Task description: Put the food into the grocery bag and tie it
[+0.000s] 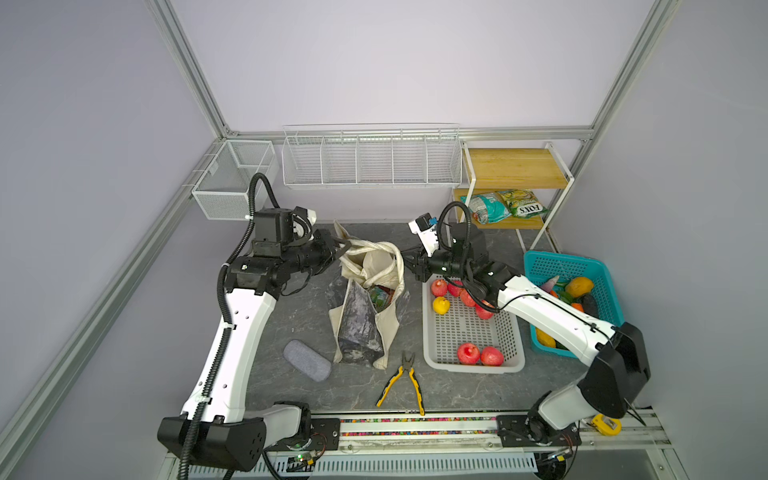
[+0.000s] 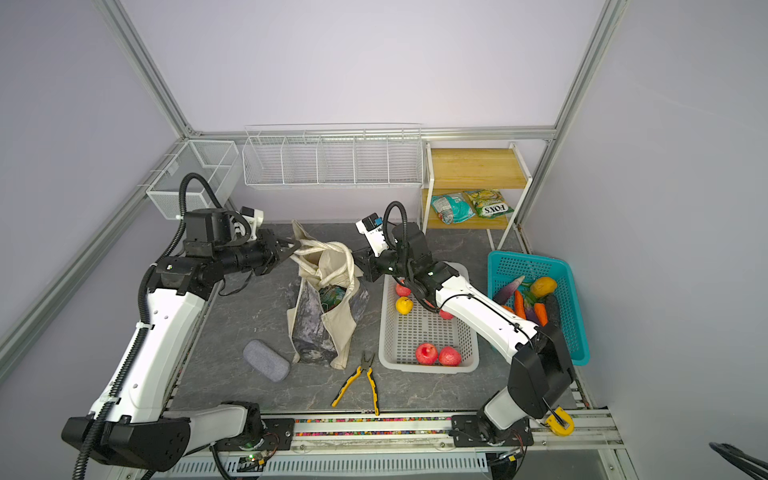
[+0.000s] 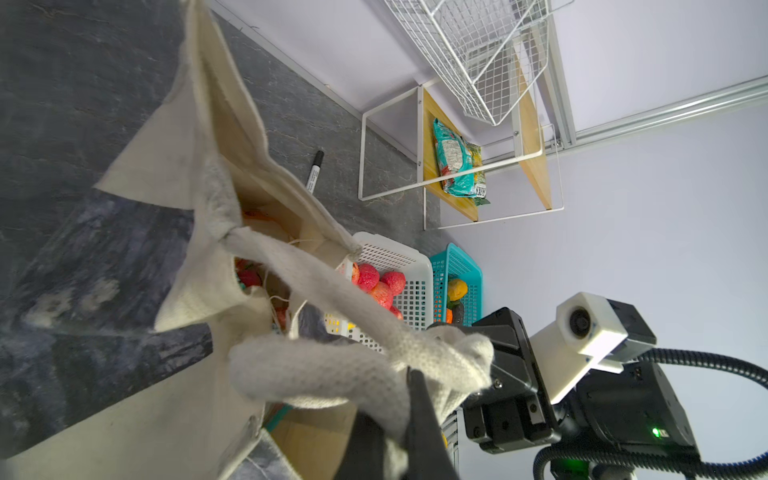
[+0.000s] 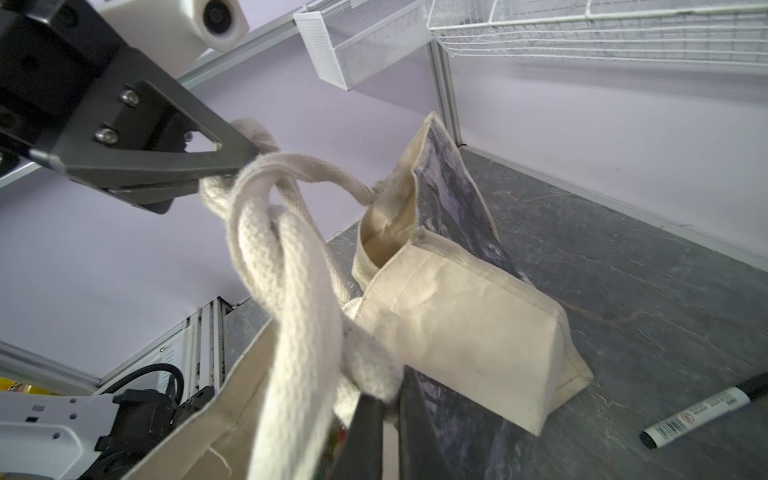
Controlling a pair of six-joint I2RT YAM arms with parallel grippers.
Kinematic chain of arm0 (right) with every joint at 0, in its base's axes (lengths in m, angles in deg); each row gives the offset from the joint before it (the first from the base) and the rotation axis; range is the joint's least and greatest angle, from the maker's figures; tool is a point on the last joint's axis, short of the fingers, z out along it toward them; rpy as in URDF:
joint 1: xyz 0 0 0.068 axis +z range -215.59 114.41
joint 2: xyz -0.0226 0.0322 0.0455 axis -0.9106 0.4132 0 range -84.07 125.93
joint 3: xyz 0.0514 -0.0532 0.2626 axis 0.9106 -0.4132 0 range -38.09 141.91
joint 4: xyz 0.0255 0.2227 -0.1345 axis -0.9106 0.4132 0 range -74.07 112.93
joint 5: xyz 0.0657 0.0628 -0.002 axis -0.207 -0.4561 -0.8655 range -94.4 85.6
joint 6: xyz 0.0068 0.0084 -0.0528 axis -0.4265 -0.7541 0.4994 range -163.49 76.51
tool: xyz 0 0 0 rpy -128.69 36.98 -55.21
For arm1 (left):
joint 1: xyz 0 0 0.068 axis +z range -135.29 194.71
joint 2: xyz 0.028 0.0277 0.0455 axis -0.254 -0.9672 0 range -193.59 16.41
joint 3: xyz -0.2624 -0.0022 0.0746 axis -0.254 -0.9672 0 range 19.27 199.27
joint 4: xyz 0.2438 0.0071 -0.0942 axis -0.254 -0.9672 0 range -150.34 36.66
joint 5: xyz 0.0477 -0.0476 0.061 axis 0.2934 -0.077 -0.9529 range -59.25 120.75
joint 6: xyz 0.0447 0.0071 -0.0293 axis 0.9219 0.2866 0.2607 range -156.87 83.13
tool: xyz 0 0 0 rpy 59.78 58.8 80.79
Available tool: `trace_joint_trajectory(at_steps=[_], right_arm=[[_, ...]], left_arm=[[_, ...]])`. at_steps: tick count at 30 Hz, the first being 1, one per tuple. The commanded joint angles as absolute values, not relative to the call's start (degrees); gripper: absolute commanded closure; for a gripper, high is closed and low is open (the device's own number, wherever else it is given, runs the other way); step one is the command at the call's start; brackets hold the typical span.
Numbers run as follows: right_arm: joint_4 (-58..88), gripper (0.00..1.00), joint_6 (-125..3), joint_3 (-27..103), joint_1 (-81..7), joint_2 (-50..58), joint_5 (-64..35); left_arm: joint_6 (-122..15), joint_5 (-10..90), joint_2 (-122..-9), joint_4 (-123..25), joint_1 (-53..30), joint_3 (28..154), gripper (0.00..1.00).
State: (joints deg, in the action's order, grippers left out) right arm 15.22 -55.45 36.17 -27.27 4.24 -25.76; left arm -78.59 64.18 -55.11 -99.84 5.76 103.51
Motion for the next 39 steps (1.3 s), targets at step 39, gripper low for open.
trace_joint_trajectory(at_steps=[39], right_arm=[[31.12, 0.93, -64.85, 17.15, -37.44, -14.7, 12.92]], left_arm=[[-87.24, 36.12, -50.18, -97.26, 22.92, 94.62, 1.0]])
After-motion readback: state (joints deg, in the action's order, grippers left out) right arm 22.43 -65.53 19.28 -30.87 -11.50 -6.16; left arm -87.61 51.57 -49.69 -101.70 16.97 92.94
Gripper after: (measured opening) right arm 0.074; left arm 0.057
